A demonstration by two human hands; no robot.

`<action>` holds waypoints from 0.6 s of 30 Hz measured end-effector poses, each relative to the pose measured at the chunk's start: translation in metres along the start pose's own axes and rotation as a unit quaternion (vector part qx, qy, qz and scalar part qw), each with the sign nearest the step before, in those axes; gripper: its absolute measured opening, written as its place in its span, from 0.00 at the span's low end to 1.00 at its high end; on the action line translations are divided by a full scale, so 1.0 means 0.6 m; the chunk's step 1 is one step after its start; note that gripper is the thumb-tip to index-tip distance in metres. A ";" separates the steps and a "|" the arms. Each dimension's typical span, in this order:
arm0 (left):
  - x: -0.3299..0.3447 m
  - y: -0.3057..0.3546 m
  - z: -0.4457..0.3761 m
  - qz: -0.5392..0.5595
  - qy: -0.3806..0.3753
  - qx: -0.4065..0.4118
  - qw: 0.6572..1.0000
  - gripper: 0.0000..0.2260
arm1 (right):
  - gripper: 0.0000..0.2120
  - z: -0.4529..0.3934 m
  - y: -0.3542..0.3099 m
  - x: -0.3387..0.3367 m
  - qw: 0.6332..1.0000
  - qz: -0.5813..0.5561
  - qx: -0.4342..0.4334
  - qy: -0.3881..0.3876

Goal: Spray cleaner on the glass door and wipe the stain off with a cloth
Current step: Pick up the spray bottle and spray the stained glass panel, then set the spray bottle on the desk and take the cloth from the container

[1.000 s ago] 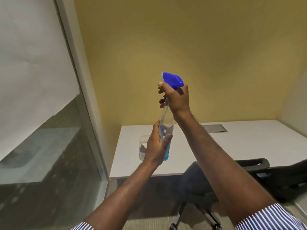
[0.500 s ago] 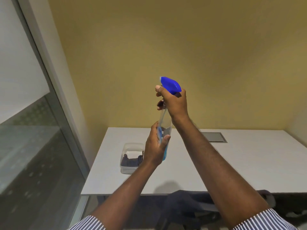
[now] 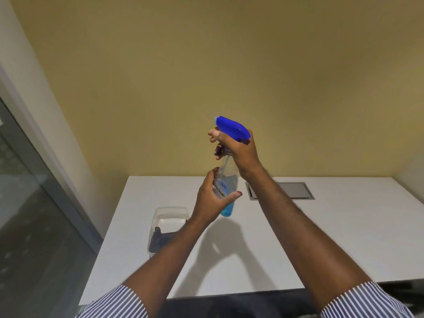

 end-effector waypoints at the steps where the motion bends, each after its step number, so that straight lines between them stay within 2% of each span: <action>1: -0.001 -0.013 -0.017 0.000 -0.004 -0.002 1.000 0.40 | 0.15 -0.016 0.011 0.001 1.000 0.006 0.007 -0.011; 3: 0.000 -0.040 -0.048 -0.002 -0.008 -0.011 1.000 0.41 | 0.16 -0.047 0.033 0.000 1.000 0.011 0.014 -0.026; 6: 0.008 -0.078 -0.085 -0.017 -0.015 -0.022 1.000 0.39 | 0.13 -0.087 0.072 -0.004 0.999 0.002 0.023 -0.023; 10: 0.030 -0.140 -0.120 -0.037 -0.022 -0.061 0.997 0.43 | 0.12 -0.123 0.135 -0.010 0.998 0.019 0.051 -0.017; 13: 0.054 -0.191 -0.142 -0.061 -0.042 -0.097 0.992 0.46 | 0.09 -0.145 0.190 -0.015 0.996 0.016 0.077 -0.047; 18: 0.083 -0.276 -0.157 -0.097 -0.071 -0.154 0.981 0.44 | 0.11 -0.169 0.289 -0.023 0.988 0.006 0.119 -0.099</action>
Point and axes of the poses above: each hand's wrist, its own z-axis away from the middle knuckle, its own x-axis out of the palm, y = z × x, the point moved 3 cm from there along -z, towards the middle knuckle, and after that the axes turned 6 degrees about x, right-handed, at the moved point
